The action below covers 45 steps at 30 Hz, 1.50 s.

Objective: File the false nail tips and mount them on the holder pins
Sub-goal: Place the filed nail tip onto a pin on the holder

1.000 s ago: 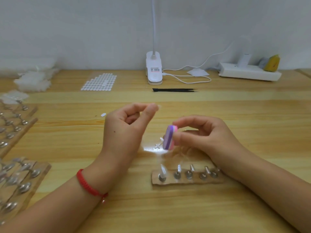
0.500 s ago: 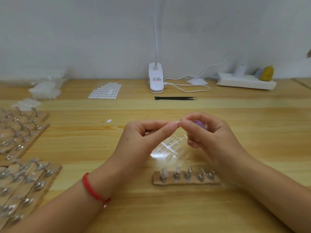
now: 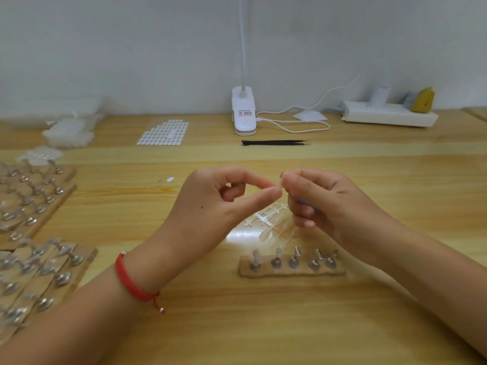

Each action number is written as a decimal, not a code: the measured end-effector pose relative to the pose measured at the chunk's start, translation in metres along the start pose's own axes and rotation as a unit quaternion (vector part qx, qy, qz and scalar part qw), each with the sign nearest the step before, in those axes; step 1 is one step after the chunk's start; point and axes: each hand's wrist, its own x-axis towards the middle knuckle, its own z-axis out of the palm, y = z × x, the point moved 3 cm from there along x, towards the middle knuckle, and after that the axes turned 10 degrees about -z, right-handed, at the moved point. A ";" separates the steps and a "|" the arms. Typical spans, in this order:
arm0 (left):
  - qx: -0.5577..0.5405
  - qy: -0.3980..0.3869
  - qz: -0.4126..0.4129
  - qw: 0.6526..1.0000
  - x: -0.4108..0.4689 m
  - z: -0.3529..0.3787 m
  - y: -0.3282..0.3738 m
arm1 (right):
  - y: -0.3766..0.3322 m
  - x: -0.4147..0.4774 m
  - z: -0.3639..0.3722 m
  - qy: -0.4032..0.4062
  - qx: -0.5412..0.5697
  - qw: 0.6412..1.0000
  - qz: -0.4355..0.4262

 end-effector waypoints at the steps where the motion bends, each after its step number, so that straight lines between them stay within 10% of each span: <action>1: 0.034 0.010 0.029 0.999 0.000 -0.001 0.003 | 0.000 0.000 0.000 -0.008 0.002 1.000 0.006; 11: 0.198 0.018 0.151 0.968 -0.003 -0.005 0.014 | 0.002 -0.002 -0.001 -0.062 -0.002 0.997 0.053; 45: 0.214 -0.038 0.055 0.975 -0.042 0.011 -0.005 | 0.016 0.004 -0.011 0.037 0.042 0.997 0.056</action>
